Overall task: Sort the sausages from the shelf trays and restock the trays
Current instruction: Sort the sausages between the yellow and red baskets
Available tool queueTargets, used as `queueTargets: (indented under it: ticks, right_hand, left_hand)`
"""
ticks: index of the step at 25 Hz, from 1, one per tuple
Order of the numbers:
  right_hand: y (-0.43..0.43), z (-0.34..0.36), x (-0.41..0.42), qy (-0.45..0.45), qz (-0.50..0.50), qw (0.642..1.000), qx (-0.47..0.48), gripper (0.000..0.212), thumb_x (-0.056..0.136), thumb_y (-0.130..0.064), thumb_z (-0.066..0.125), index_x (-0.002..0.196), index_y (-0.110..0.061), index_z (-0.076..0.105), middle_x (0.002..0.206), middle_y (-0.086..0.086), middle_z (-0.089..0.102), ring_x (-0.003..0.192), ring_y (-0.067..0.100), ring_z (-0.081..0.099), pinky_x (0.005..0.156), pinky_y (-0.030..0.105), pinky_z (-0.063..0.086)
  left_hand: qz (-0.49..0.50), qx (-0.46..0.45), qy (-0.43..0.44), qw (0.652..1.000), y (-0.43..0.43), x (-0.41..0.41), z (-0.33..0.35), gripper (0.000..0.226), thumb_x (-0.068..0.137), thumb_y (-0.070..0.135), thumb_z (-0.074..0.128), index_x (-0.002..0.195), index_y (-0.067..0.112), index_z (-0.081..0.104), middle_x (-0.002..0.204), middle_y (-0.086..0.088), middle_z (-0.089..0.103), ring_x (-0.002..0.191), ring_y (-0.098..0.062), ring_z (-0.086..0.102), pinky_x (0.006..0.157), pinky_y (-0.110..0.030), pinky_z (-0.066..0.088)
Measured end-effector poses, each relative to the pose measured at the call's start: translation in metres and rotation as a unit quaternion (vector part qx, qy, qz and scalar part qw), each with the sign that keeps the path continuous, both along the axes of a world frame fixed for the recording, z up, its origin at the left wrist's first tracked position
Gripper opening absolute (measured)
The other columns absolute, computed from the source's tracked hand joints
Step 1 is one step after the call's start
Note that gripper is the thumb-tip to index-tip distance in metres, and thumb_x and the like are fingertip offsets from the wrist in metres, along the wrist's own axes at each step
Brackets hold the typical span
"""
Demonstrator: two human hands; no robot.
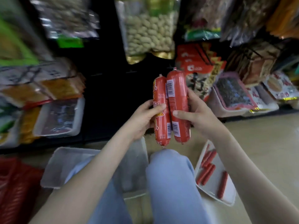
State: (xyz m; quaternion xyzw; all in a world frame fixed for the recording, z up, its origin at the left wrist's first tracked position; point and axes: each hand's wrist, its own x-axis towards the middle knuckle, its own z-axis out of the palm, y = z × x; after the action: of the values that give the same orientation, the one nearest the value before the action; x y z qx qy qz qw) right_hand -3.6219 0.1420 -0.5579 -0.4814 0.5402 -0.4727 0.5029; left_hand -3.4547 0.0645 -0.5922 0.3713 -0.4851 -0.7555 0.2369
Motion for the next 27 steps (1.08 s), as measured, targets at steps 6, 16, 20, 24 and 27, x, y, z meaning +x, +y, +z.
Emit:
queueTargets:
  ticks: [6,16,20,24,27]
  right_hand:
    - [-0.055,0.045,0.171,0.033,0.177,0.984,-0.016,0.072,0.077,-0.008,0.075,0.137,-0.028,0.041,0.123,0.0,0.062,0.111,0.015,0.062,0.092,0.036,0.051]
    - [-0.132,-0.062,0.538,0.327,0.503,0.769,-0.221,0.073,0.07,-0.003,0.073,0.136,-0.005,0.041,0.126,0.011,0.054,0.115,0.023,0.053,0.096,0.016,0.036]
    - [-0.138,-0.158,0.655,0.432,0.619,0.569,-0.327,0.068,0.079,-0.008,0.061,0.142,-0.012,0.036,0.137,0.011,0.049,0.122,0.03,0.047,0.101,0.039,0.038]
    - [-0.139,-0.249,0.716,0.483,0.669,0.449,-0.344,0.059,0.084,-0.008,0.054,0.14,-0.025,0.041,0.141,0.001,0.049,0.127,0.024,0.045,0.104,0.033,0.031]
    - [-0.148,-0.309,0.728,0.516,0.721,0.415,-0.202,0.052,0.091,-0.018,0.048,0.135,-0.044,0.043,0.139,0.006,0.051,0.123,0.027,0.051,0.102,0.037,0.041]
  left_hand:
    - [0.226,-0.01,-0.005,0.974,0.013,0.182,0.042,0.042,0.085,0.029,0.068,0.122,0.012,0.056,0.11,-0.008,0.069,0.095,-0.022,0.067,0.079,-0.04,0.055]
    - [0.681,0.126,-0.135,0.709,0.119,0.521,-0.04,0.027,0.085,0.027,0.069,0.104,0.011,0.059,0.081,-0.007,0.064,0.057,-0.012,0.057,0.048,-0.02,0.042]
    - [0.736,0.153,-0.269,0.602,0.156,0.599,-0.091,0.036,0.08,0.024,0.075,0.107,0.013,0.053,0.092,-0.013,0.066,0.07,-0.019,0.054,0.055,-0.027,0.04]
    - [0.7,0.149,-0.38,0.585,0.143,0.64,-0.141,0.049,0.074,0.036,0.078,0.114,0.023,0.054,0.094,-0.006,0.068,0.075,-0.024,0.063,0.064,-0.029,0.05]
    - [0.638,0.123,-0.475,0.593,0.113,0.654,-0.175,0.061,0.074,0.045,0.076,0.125,0.022,0.053,0.107,-0.008,0.068,0.095,-0.029,0.064,0.078,-0.036,0.049]
